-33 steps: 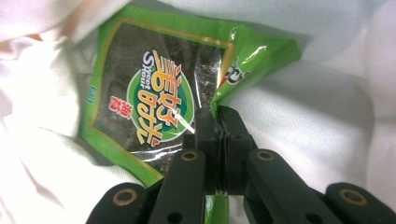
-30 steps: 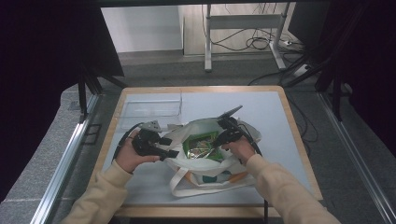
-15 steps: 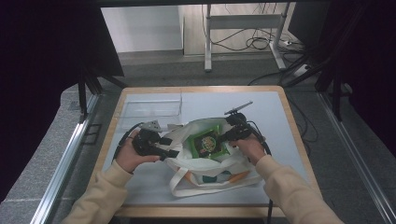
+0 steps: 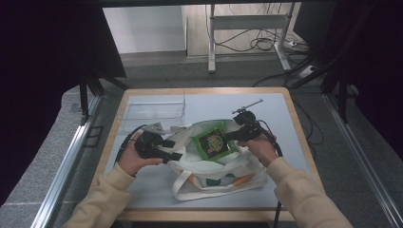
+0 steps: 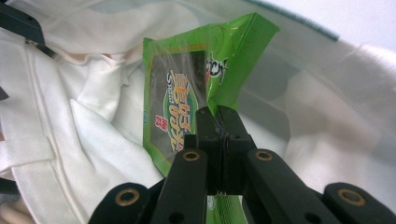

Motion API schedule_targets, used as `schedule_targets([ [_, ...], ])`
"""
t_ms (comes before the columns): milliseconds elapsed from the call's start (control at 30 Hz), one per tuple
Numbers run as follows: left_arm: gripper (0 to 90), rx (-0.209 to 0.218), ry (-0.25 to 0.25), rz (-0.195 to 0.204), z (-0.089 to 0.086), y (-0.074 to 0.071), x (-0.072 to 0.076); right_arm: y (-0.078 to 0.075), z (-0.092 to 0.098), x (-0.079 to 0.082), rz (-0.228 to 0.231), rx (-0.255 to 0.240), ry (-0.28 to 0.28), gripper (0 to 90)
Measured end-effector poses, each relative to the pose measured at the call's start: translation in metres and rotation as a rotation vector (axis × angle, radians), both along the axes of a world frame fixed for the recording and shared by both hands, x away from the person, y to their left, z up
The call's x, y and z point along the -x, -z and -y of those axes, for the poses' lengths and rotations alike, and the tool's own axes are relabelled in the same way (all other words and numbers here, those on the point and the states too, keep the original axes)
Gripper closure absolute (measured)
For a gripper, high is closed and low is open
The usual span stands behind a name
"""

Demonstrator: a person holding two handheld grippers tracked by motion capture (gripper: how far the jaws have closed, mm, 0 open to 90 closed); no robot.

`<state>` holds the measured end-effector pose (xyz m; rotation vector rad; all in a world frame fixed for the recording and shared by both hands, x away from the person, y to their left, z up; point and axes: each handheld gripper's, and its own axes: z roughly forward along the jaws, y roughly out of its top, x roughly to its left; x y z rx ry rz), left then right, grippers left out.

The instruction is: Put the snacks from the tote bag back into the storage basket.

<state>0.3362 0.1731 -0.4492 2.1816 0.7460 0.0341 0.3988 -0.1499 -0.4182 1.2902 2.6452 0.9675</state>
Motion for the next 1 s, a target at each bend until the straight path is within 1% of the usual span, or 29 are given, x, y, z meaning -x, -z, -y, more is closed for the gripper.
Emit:
schedule_targets([
  [233, 35.6, 0.003, -0.004, -0.001, 0.001, -0.001, 0.001, -0.008, 0.004, 0.002, 0.037, -0.015, -0.020, 87.8],
  [400, 35.6, -0.003, 0.003, 0.005, 0.000, -0.001, 0.000, -0.016, 0.006, 0.005, 0.070, -0.019, -0.047, 87.8],
  [433, 35.5, 0.005, -0.003, 0.004, 0.000, -0.001, 0.001, -0.018, 0.007, 0.005, 0.074, -0.025, -0.051, 87.8],
  [500, 35.4, 0.006, -0.004, 0.008, 0.000, -0.002, 0.001, -0.022, 0.009, 0.005, 0.085, -0.032, -0.059, 87.8],
  [533, 35.4, 0.008, -0.007, 0.007, 0.000, -0.003, 0.002, -0.024, 0.010, 0.006, 0.094, -0.034, -0.072, 87.8],
  [633, 35.3, 0.014, -0.005, 0.018, -0.001, -0.005, 0.002, -0.028, 0.012, 0.008, 0.112, -0.038, -0.095, 88.0],
  [667, 35.3, 0.006, -0.002, 0.023, -0.002, -0.007, 0.002, -0.030, 0.012, 0.009, 0.121, -0.035, -0.103, 88.1],
  [700, 35.3, 0.017, -0.010, 0.024, -0.001, -0.008, 0.003, -0.031, 0.013, 0.010, 0.127, -0.037, -0.114, 88.1],
  [733, 35.3, 0.018, -0.012, 0.025, -0.001, -0.009, 0.004, -0.032, 0.014, 0.011, 0.130, -0.036, -0.124, 88.1],
  [767, 35.3, 0.010, -0.005, 0.032, -0.002, -0.010, 0.004, -0.033, 0.015, 0.011, 0.134, -0.036, -0.136, 88.1],
  [800, 35.3, 0.021, -0.013, 0.033, -0.001, -0.011, 0.005, -0.034, 0.015, 0.012, 0.139, -0.034, -0.143, 88.2],
  [833, 35.2, 0.013, -0.005, 0.039, -0.002, -0.013, 0.004, -0.034, 0.016, 0.012, 0.139, -0.036, -0.148, 88.1],
  [867, 35.2, 0.022, -0.009, 0.041, -0.001, -0.013, 0.004, -0.034, 0.017, 0.012, 0.144, -0.037, -0.154, 88.2],
  [900, 35.2, 0.011, -0.002, 0.048, -0.001, -0.015, 0.003, -0.034, 0.018, 0.012, 0.146, -0.037, -0.156, 88.2],
  [933, 35.2, 0.029, -0.011, 0.045, 0.000, -0.015, 0.004, -0.034, 0.018, 0.012, 0.149, -0.042, -0.160, 88.3],
  [1000, 34.9, 0.015, -0.003, 0.051, 0.001, -0.017, 0.002, -0.035, 0.020, 0.012, 0.154, -0.045, -0.169, 88.3],
])
